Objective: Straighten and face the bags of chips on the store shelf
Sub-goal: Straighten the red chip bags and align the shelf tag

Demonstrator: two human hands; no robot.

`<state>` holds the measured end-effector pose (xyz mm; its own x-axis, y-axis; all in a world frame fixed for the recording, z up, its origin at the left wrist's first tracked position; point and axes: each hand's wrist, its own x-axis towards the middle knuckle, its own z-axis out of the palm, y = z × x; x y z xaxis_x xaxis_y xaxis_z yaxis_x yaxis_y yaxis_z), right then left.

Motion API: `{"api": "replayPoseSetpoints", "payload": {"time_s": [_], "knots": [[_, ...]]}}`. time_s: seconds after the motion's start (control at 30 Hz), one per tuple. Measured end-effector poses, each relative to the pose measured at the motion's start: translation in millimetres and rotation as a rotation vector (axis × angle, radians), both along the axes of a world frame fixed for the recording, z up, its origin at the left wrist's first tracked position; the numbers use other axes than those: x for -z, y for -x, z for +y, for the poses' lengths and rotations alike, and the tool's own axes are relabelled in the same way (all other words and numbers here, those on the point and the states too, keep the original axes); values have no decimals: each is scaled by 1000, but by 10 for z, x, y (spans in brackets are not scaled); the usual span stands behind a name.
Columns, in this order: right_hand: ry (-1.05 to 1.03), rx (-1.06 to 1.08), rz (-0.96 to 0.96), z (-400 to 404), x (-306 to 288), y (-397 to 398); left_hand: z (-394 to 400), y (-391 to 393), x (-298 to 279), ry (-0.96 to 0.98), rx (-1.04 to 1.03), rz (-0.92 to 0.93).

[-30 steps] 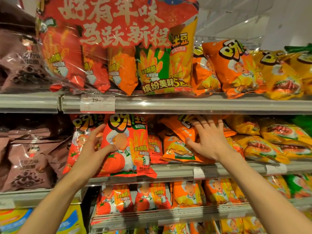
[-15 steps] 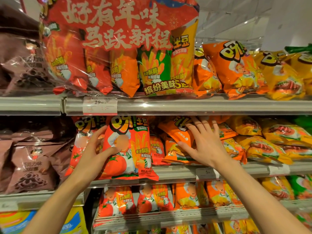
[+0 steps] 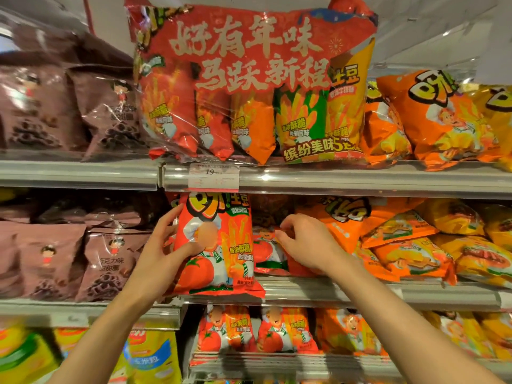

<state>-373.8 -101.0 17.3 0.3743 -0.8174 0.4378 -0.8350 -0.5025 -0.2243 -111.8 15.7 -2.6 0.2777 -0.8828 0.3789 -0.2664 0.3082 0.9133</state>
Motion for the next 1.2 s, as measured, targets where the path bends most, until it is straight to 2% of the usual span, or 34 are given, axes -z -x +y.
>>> {"api": "replayPoseSetpoints", "payload": {"time_s": [0.13, 0.23, 0.3, 0.4, 0.6, 0.67, 0.93, 1.0, 1.13, 1.2], "knots": [[-231, 180, 83, -298, 24, -323, 67, -78, -26, 17, 6, -20], [-501, 227, 14, -440, 87, -508, 108, -147, -39, 2, 26, -32], [-575, 244, -30, -474, 147, -588, 130, -215, -51, -13, 34, -51], [-529, 253, -100, -486, 243, -613, 142, -295, -65, -25, 38, -71], [-367, 131, -500, -394, 333, -545, 147, -354, -115, -24, 44, -91], [-292, 88, -531, -331, 369, -542, 139, -358, -127, -21, 46, -84], [5, 222, -132, -481, 372, -734, 107, -357, -130, -22, 39, -82], [-43, 242, -82, -556, 383, -735, 100, -352, -121, -25, 44, -81], [-273, 214, -87, -599, 378, -660, 100, -333, -119, -26, 45, -68], [-363, 172, -19, -575, 288, -599, 96, -322, -116, -28, 42, -71]]}}
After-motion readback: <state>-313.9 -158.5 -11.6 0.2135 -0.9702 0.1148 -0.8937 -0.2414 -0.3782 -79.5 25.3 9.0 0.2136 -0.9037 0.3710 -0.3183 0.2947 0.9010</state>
